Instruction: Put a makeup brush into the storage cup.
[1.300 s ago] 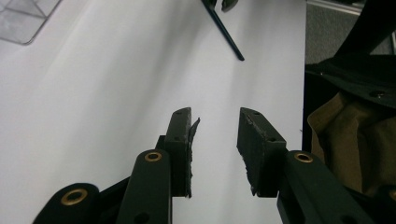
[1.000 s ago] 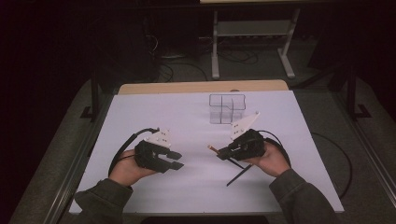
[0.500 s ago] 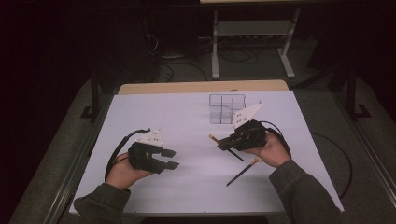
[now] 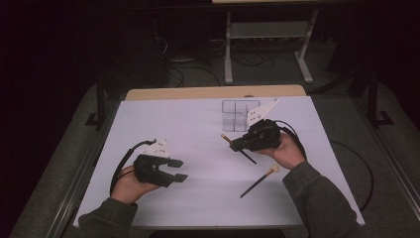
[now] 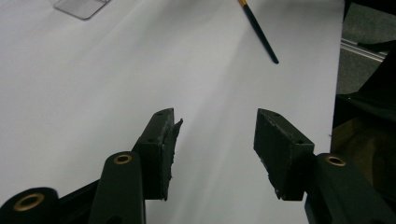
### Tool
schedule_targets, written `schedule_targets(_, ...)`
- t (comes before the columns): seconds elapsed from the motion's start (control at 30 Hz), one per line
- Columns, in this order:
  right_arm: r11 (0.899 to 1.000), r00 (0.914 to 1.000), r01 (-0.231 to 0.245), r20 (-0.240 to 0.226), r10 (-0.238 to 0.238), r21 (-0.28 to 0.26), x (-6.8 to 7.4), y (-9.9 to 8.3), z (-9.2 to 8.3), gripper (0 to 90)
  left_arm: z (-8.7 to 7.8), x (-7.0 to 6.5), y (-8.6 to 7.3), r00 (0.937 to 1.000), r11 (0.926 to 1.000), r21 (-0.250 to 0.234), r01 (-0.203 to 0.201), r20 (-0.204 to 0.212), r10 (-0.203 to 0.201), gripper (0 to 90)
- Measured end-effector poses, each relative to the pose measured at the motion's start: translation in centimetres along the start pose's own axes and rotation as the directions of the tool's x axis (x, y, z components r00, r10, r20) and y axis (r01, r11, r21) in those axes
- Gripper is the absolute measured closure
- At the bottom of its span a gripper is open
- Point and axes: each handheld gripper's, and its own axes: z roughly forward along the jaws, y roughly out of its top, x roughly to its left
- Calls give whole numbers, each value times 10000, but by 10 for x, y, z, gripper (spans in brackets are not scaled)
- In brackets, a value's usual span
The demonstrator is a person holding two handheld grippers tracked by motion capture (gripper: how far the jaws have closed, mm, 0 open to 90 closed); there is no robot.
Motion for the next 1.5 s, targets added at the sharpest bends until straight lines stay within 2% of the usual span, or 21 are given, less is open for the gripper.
schedule_targets(0.17,10000,10000,-31,51,31,-8,-5,4,-2,822,-1,2,-6,9999,10000,-66,3,-102,-4,455)
schedule_targets(0.27,10000,10000,22,70,-21,-77,-8,6,-2,822,1,4,-10,9997,9997,-75,222,-114,-223,437)
schedule_targets(0.33,9998,9999,-128,38,128,-123,-9,8,-2,822,1,4,-11,9997,9997,-104,234,-98,-235,432)
schedule_targets(0.5,9998,9998,-140,100,142,-146,-14,12,-3,822,2,5,-15,9997,9998,-139,107,-223,-110,426)
schedule_targets(0.83,9996,10000,45,69,-43,-278,-17,32,-4,822,3,3,-18,9995,9997,-131,184,-249,-187,395)
schedule_targets(1.03,9997,9997,137,182,-134,-179,-26,43,-1,822,-3,5,-20,9991,9989,-403,257,-321,-270,371)
schedule_targets(1.17,9998,9996,75,285,-70,-184,-33,51,1,822,-6,7,-22,9979,9970,-572,519,-346,-539,361)
schedule_targets(1.23,9993,9994,145,329,-135,-330,-38,53,2,822,-7,9,-23,9977,9971,-554,527,-402,-550,361)
schedule_targets(1.33,9997,9992,25,407,-16,-227,-44,56,4,822,-8,9,-24,9982,9977,-505,451,-376,-470,373)
schedule_targets(1.5,9994,9986,-52,532,70,-338,-55,62,4,822,-9,9,-23,9986,9970,-674,380,-353,-404,370)
